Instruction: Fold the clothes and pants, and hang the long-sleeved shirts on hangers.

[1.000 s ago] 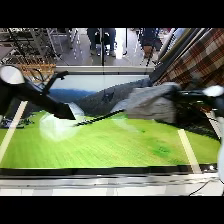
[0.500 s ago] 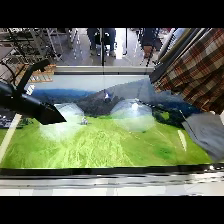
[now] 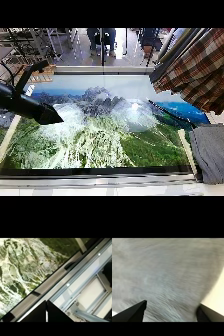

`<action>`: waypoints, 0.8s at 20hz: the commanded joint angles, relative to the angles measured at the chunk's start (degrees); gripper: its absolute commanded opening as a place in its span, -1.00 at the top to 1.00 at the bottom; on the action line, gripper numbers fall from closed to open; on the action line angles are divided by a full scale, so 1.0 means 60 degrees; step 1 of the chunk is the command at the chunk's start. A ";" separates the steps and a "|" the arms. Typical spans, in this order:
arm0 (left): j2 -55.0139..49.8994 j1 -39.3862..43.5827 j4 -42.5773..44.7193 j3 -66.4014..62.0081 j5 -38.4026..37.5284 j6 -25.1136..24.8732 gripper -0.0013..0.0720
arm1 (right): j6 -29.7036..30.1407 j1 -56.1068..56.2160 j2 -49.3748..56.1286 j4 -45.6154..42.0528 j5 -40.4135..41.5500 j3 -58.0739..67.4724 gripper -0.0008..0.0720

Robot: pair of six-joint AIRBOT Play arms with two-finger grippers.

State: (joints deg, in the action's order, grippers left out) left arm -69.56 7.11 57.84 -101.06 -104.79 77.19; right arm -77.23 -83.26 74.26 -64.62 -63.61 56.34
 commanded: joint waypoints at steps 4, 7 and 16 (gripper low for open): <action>-0.0011 -0.0080 0.6798 0.0004 0.0055 0.0605 0.92 | 0.0102 0.0754 -0.0590 0.1140 -0.1974 0.2084 -0.74; 0.0000 -0.0940 0.7741 0.0004 0.1803 0.1351 0.92 | 0.0943 0.3082 -0.0699 0.2310 -0.2291 0.2084 -0.74; -0.0007 -0.2830 0.7533 0.0004 0.2794 0.2138 0.92 | 0.2867 1.0156 -0.0703 -0.0404 0.0936 0.2000 0.91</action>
State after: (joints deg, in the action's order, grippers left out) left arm -69.58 -8.12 102.28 -101.03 -88.99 89.08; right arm -66.72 -32.21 70.11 -61.56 -67.83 67.72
